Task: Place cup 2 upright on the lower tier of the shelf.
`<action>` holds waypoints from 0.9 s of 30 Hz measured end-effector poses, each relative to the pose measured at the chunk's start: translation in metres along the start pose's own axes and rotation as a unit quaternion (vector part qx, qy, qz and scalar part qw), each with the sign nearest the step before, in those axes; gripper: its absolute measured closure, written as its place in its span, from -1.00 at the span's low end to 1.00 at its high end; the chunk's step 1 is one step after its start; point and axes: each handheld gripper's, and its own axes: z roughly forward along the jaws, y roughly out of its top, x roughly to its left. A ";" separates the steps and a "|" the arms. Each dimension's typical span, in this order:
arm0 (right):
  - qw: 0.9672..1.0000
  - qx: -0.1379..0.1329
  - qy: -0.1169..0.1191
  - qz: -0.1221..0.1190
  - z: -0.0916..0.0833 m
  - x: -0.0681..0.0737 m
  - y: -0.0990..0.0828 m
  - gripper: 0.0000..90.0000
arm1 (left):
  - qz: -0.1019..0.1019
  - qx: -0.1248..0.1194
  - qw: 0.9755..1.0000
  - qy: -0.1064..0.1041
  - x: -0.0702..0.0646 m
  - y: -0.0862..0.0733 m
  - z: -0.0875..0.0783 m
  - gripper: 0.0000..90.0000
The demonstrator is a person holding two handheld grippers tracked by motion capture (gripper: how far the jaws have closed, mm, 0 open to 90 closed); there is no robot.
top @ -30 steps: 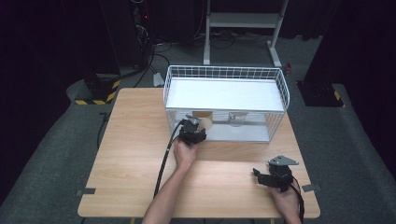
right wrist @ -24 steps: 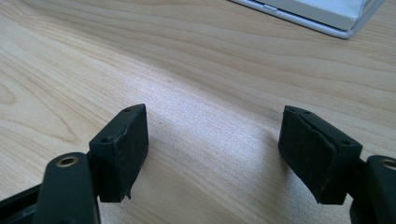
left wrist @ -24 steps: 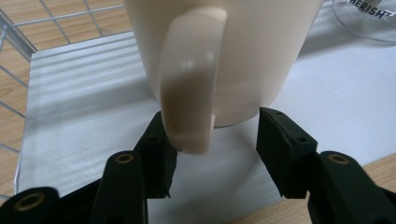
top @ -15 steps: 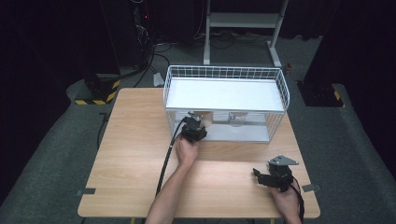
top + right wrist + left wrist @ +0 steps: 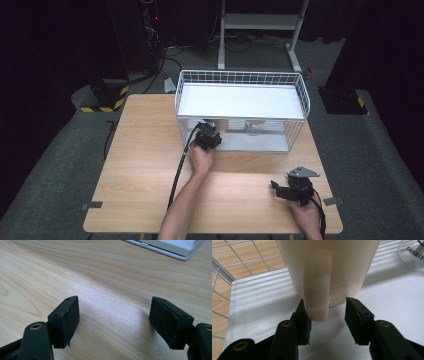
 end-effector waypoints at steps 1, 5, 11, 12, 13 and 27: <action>1.000 0.000 0.000 0.000 0.000 0.000 0.000 -0.46 | -0.014 -0.001 1.000 -0.003 -0.001 0.000 0.000 0.14; 1.000 -0.001 0.000 -0.002 0.000 0.000 0.000 -0.46 | -0.008 0.011 1.000 -0.013 0.001 -0.001 -0.003 -0.17; 1.000 0.000 0.000 -0.002 0.000 0.000 0.000 -0.46 | -0.008 -0.002 1.000 -0.027 0.003 -0.001 -0.010 -0.41; 1.000 0.000 0.000 0.000 0.000 0.000 0.000 -0.46 | -0.011 -0.005 1.000 -0.020 0.003 -0.002 -0.013 -0.41; 1.000 0.000 0.000 0.000 0.000 0.000 0.000 -0.46 | -0.014 -0.008 1.000 -0.025 0.003 -0.002 -0.015 -0.42; 1.000 0.000 0.000 0.000 0.000 0.000 0.000 -0.46 | -0.017 -0.032 0.998 -0.045 0.010 -0.014 -0.048 -0.47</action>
